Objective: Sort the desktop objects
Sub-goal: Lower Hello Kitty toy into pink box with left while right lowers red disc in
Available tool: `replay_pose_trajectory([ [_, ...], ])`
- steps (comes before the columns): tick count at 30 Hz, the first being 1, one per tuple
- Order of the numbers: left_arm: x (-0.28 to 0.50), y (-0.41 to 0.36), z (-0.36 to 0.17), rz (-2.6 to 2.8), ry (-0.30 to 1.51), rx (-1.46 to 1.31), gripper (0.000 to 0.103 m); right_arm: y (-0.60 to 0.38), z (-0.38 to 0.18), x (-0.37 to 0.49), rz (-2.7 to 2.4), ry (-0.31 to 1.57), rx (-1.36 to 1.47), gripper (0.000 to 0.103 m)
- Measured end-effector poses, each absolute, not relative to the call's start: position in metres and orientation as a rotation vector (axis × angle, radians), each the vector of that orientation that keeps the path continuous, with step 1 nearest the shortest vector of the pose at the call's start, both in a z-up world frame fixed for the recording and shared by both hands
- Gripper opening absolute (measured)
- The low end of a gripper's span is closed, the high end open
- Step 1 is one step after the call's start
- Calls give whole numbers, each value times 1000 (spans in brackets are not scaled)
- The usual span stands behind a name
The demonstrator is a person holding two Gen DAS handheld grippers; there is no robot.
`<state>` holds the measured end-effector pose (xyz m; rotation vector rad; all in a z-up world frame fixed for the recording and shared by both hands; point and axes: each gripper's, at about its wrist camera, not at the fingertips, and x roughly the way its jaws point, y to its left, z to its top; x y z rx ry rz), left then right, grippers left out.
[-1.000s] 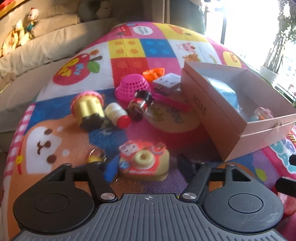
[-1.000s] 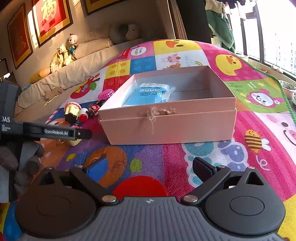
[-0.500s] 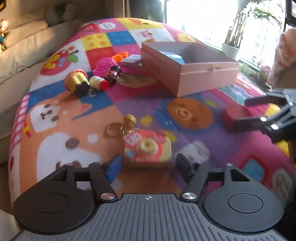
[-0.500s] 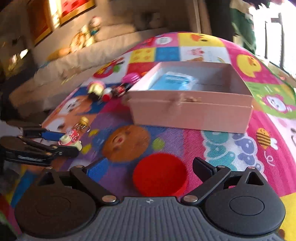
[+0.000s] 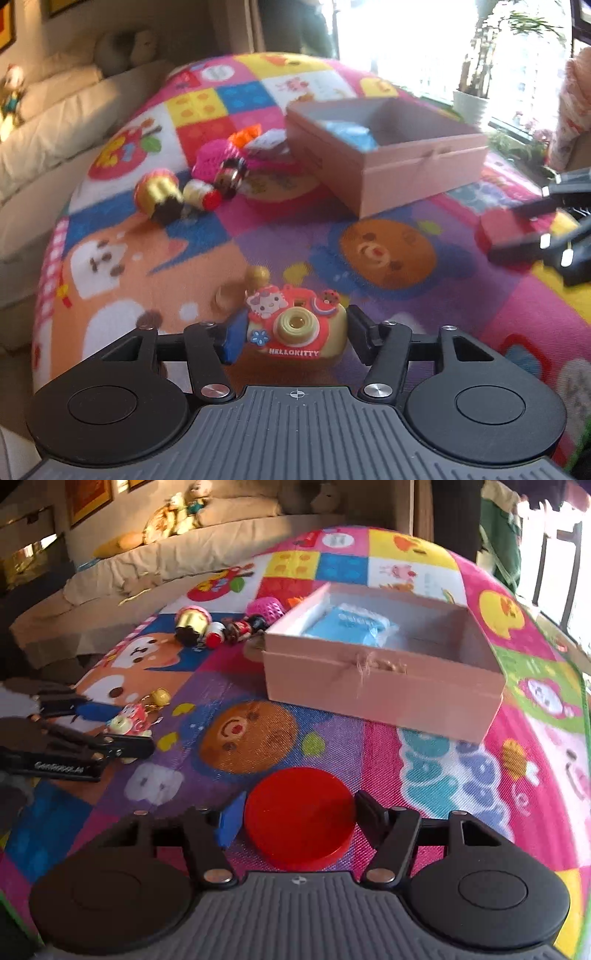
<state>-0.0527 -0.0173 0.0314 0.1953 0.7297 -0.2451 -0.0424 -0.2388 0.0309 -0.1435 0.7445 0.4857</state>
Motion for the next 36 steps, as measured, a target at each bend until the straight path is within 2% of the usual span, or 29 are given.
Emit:
replay_pose_trajectory([
  [3,-52,-19,68,-274,652,189,62,-255,67,-45,486,643,-111,64],
  [9,-27,-48,162,-310,364,241,62,-291,174,-26,421,368,-65,64],
  [11,-9,-67,173,-331,306,255,62,-301,200,-11,412,317,-26,64],
  [14,28,-97,163,-408,317,242,62,-316,222,17,361,291,20,64],
  [19,94,-146,109,-479,458,235,62,-325,205,56,293,326,10,64],
  [22,113,-144,83,-477,567,182,63,-324,181,81,298,397,33,64],
  [23,111,-137,80,-483,569,163,65,-324,173,89,300,422,42,64],
  [25,100,-120,76,-478,557,151,83,-322,157,106,315,470,67,64],
  [26,93,-111,75,-463,549,144,85,-319,151,115,323,493,80,64],
  [33,56,-56,70,-347,551,123,95,-286,97,176,321,662,137,64],
  [36,46,-31,60,-265,552,124,96,-281,83,192,295,732,178,69],
])
